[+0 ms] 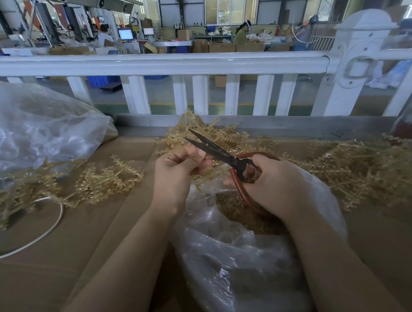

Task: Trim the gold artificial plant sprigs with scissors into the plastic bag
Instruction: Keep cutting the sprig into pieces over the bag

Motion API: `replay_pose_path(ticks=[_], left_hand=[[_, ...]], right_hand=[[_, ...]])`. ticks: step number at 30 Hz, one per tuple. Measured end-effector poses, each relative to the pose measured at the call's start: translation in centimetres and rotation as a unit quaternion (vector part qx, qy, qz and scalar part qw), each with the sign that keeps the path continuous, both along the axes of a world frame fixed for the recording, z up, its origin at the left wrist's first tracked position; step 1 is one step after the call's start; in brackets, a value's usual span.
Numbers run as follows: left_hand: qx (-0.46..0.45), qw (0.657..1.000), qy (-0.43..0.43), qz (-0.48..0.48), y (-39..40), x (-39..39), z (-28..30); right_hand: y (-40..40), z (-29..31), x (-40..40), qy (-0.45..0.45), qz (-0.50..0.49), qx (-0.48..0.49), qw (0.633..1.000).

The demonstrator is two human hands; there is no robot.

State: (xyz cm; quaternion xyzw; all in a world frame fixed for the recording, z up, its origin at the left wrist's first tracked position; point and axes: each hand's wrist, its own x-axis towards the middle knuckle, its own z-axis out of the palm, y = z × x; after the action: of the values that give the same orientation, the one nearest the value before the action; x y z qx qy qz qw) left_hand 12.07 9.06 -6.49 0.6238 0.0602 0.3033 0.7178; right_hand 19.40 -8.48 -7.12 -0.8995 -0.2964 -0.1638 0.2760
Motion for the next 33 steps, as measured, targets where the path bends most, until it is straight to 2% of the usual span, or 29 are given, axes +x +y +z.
replay_pose_path(ticks=[4,13,18,25,33], left_hand=[[0.014,1.000,-0.006,-0.003,0.13,0.06,-0.08],[-0.029,0.999,-0.024,-0.030,0.23,0.20,-0.08],[-0.059,0.995,-0.029,-0.078,0.13,0.05,0.03],[0.000,0.999,-0.012,-0.045,0.26,0.24,-0.24],[-0.012,0.997,-0.033,-0.071,0.21,0.09,0.05]], right_hand=[[0.01,-0.13,0.20,0.002,0.000,0.004,1.000],[-0.06,-0.26,0.21,0.008,-0.012,0.001,1.000],[-0.26,-0.12,0.01,-0.026,-0.008,-0.008,1.000],[-0.27,0.04,0.07,-0.021,0.015,-0.017,1.000],[-0.30,-0.27,0.26,-0.026,-0.006,-0.018,0.999]])
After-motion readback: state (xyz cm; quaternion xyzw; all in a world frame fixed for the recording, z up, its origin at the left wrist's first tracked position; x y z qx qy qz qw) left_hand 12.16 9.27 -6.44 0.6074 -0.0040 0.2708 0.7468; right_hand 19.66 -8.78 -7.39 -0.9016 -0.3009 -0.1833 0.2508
